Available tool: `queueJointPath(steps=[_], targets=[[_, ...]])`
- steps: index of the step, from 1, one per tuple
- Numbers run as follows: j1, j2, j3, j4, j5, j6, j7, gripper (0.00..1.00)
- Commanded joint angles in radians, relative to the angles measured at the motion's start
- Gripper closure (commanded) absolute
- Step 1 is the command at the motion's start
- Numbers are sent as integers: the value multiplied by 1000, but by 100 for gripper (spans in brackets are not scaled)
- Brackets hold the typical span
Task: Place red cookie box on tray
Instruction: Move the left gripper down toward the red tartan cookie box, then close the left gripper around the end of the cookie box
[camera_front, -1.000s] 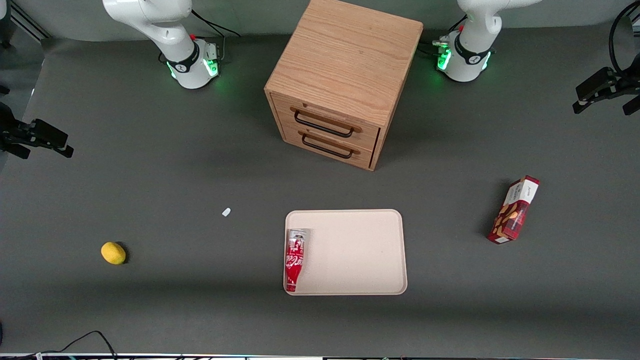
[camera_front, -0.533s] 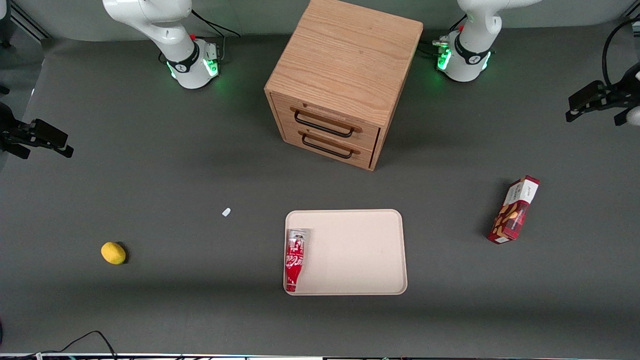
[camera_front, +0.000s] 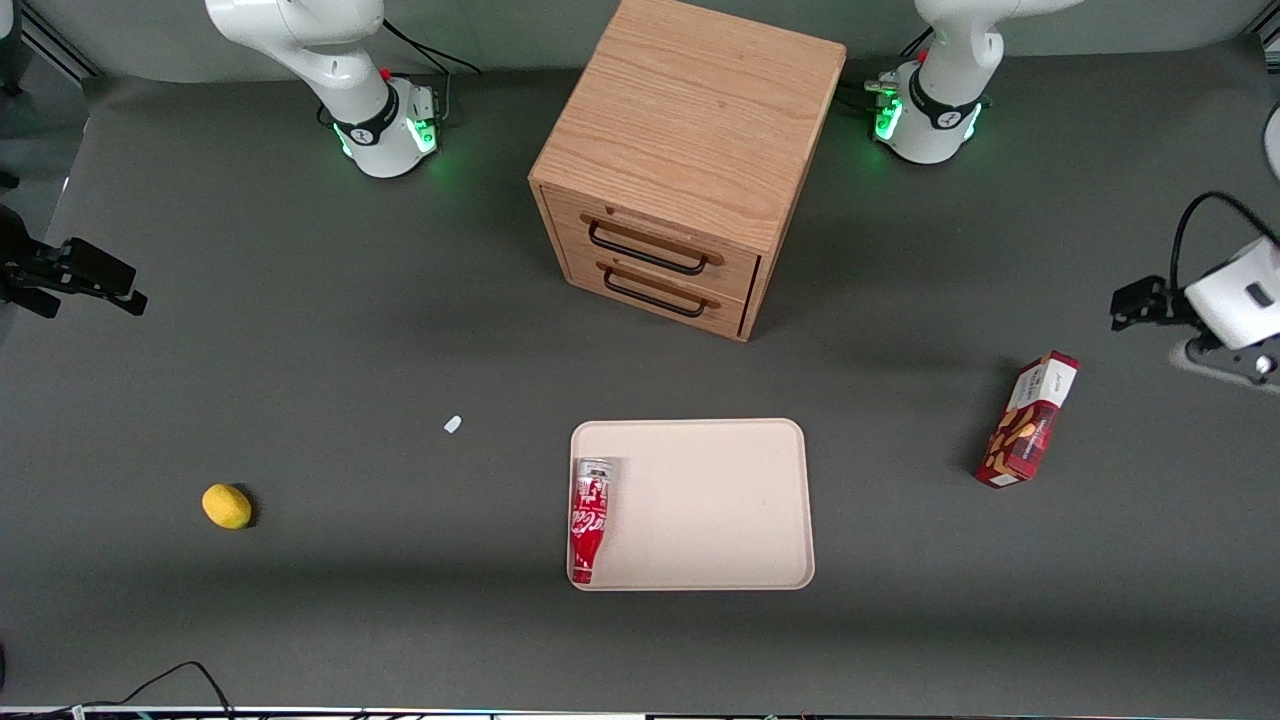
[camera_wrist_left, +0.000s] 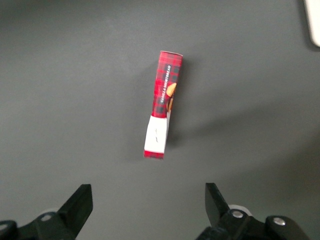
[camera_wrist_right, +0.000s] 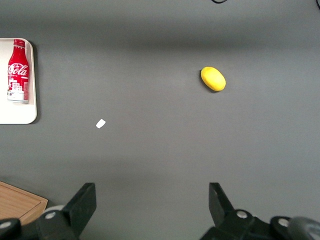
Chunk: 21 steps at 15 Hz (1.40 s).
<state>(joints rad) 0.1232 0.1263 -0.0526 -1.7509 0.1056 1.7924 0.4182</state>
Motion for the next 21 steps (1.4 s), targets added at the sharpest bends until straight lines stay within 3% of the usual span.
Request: queueJointPath(steps=[1,5,15,16,17,19,20,21], targets=[[4,77,23,-63,14,149,108,0],[-3,143,31,-179,9,399,175,0],[-16,279,31,-291,-21,642,251,0],[-17,282,31,-291,-23,644,251,4],[-17,283,31,-291,-23,644,252,23],[-19,283,31,-291,-23,642,254,77],[-19,283,31,-289,-21,640,254,98],[-19,283,31,-289,-23,636,255,100]])
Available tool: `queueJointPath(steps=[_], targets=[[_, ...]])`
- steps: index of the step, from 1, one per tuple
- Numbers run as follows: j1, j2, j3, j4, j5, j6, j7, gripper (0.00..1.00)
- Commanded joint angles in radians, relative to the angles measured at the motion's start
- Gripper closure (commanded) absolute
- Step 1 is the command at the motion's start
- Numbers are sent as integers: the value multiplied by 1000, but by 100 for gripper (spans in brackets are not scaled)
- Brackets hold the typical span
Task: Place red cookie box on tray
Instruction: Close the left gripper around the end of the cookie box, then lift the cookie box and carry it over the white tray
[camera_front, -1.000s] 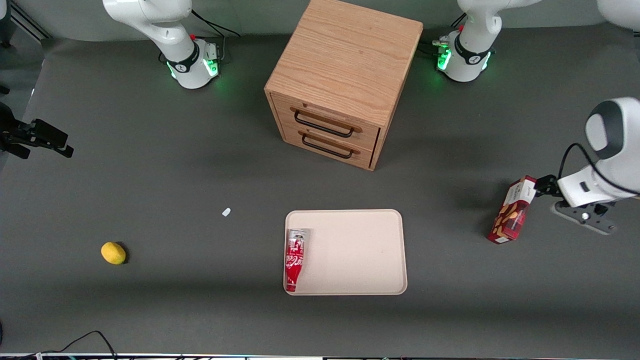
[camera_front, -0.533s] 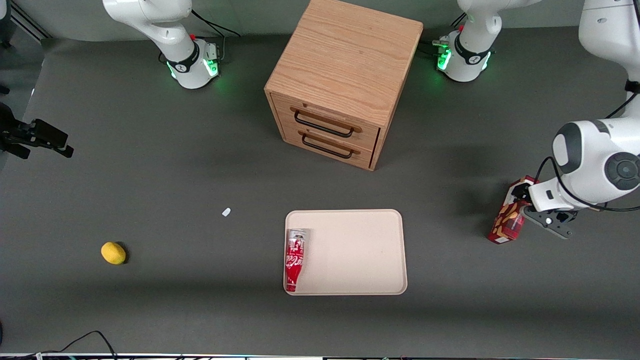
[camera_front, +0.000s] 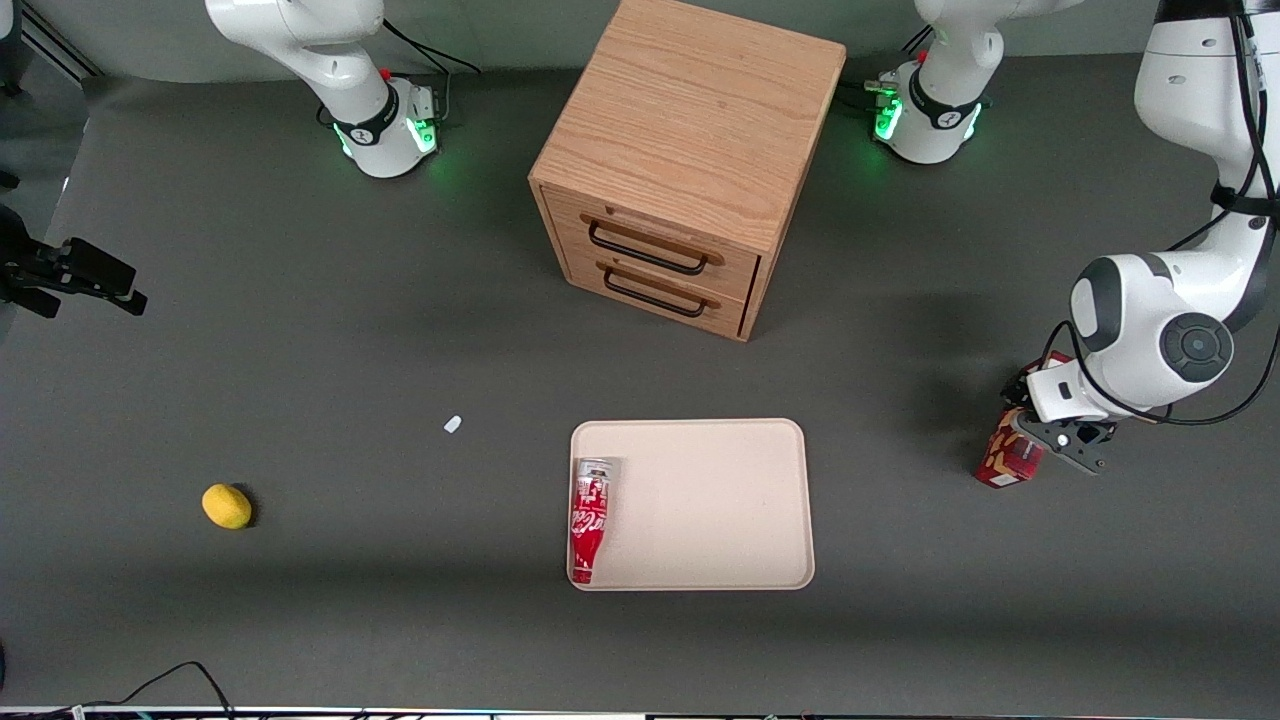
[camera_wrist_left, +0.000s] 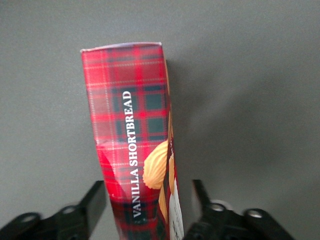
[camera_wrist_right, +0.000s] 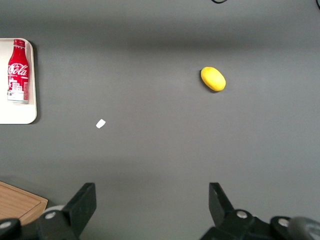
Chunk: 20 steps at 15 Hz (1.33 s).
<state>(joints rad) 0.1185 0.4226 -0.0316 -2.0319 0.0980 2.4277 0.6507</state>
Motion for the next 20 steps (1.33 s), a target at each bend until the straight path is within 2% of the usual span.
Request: queueJointPath(steps=[1,7,10,12,16,20], targets=[[-14,-15,10,-7,-14,-6,23,100],[-20,-39,10,9,-15,-25,14,100],[-20,-102,7,70,-81,-164,-6,100],[-22,-130,6,183,-109,-347,-77,100],[-57,-133,-7,445,-109,-652,-326,100],[-75,-98,-117,648,-104,-824,-619,100]])
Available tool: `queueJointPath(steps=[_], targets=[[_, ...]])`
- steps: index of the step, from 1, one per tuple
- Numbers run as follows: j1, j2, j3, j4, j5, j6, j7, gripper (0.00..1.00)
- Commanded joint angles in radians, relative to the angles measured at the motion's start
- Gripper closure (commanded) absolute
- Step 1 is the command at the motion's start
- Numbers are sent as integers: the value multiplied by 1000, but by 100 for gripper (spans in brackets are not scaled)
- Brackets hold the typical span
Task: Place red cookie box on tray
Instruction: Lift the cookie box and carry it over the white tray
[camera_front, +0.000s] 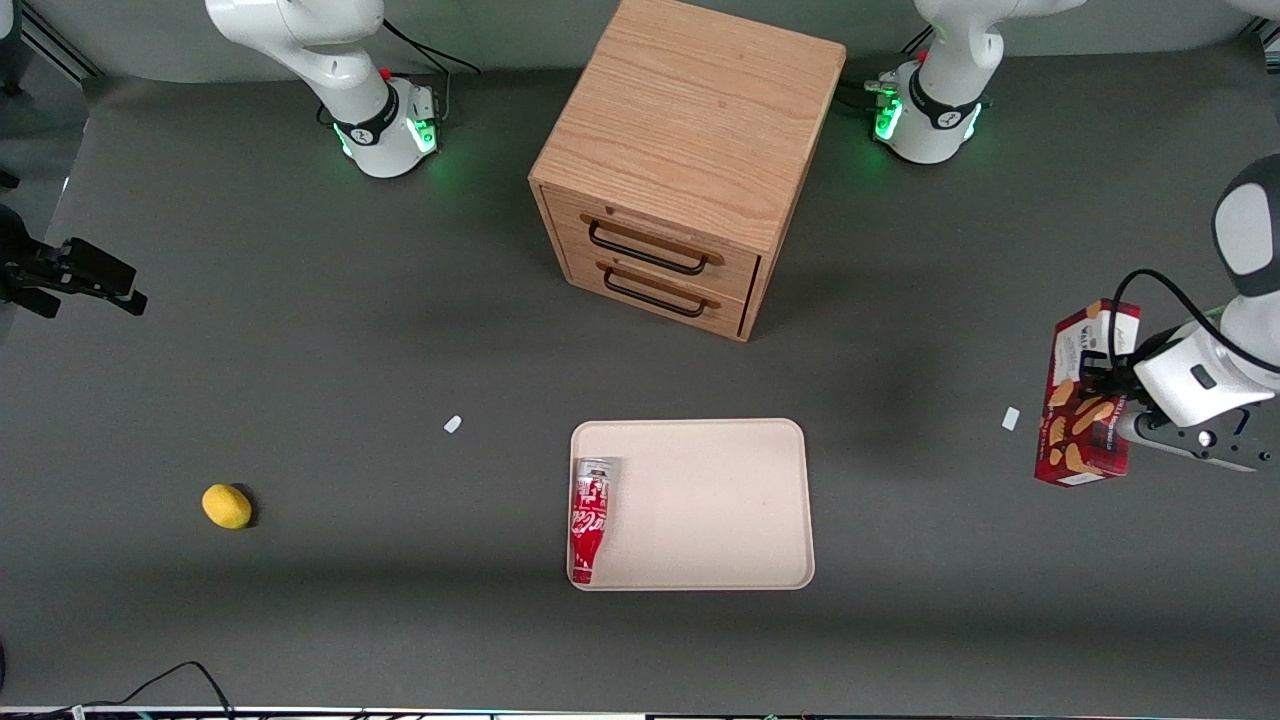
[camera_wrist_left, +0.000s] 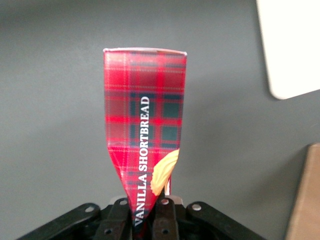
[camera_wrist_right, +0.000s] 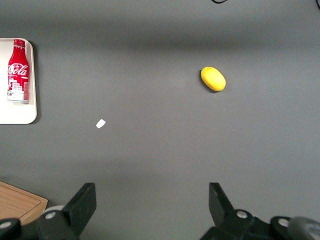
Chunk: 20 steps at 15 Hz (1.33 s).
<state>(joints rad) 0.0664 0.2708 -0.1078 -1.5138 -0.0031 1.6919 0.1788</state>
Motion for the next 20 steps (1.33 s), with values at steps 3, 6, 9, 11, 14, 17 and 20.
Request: queueJointPath(steps=[3,6,9,11,14,17,20], targets=[[-78,132,-93,269,-11,-124,-365,100],[-147,233,-160,337,-2,-45,-580,100],[-227,341,-159,343,92,90,-671,100],[-259,419,-155,343,101,170,-699,100],[-318,523,-145,342,121,293,-713,100],[-339,582,-129,331,143,351,-716,100],[-352,599,-102,319,144,363,-713,100]])
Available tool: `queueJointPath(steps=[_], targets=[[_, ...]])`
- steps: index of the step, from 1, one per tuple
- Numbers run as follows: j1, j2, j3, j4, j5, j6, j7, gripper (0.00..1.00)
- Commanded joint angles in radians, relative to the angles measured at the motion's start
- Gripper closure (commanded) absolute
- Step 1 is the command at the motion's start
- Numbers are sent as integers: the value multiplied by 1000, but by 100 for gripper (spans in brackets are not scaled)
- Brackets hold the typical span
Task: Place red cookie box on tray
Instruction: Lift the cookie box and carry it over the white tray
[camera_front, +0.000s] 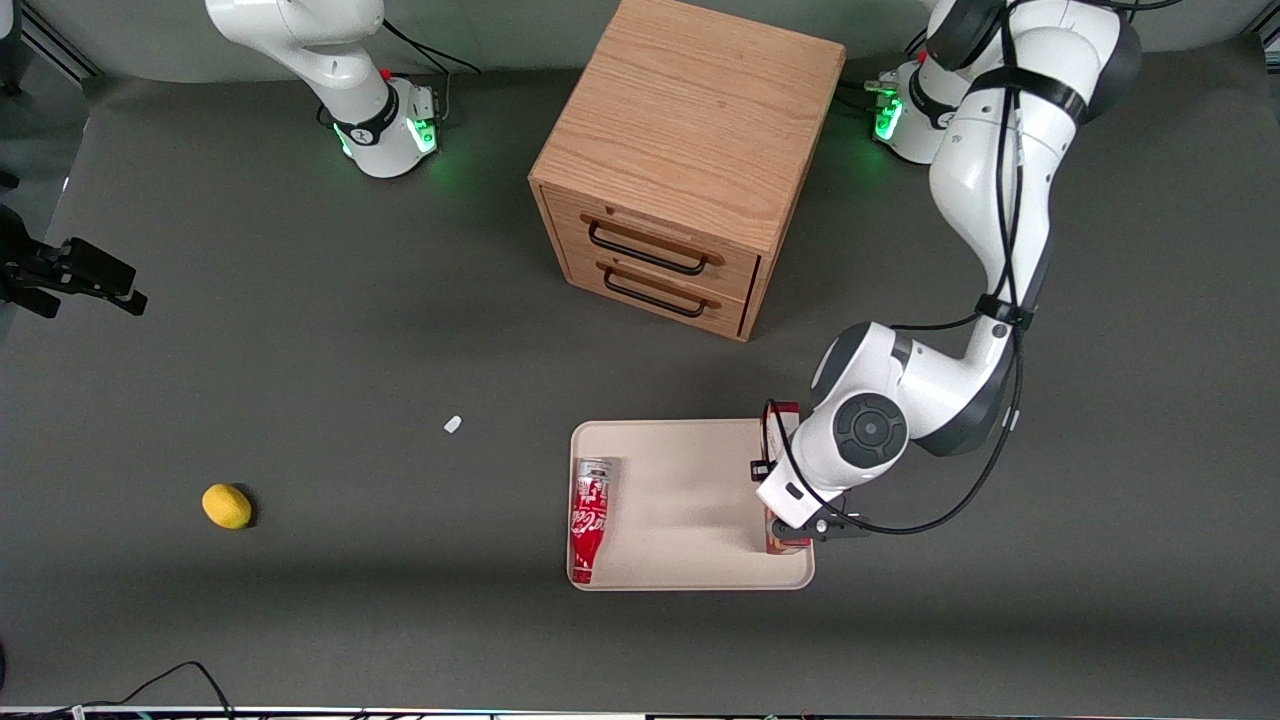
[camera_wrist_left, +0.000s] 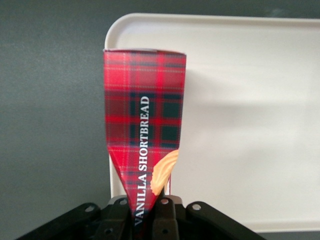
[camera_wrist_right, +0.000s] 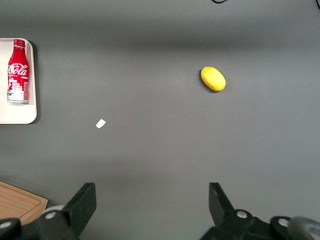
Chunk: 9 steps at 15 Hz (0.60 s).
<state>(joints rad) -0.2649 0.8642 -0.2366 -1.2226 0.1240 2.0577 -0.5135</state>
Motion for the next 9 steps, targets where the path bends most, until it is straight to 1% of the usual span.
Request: queueJointPath(steps=[1,3,6,7,8,9], targets=[[-20,12,26,22,20,19,-22,100],[-20,19,28,9,20,51,-23,100],[-20,21,39,0,22,56,-23,100],[-20,21,39,-1,23,56,-20,72],[-20,19,39,-5,34,61,-17,1],[-20,15,39,-9,49,80,-23,0]])
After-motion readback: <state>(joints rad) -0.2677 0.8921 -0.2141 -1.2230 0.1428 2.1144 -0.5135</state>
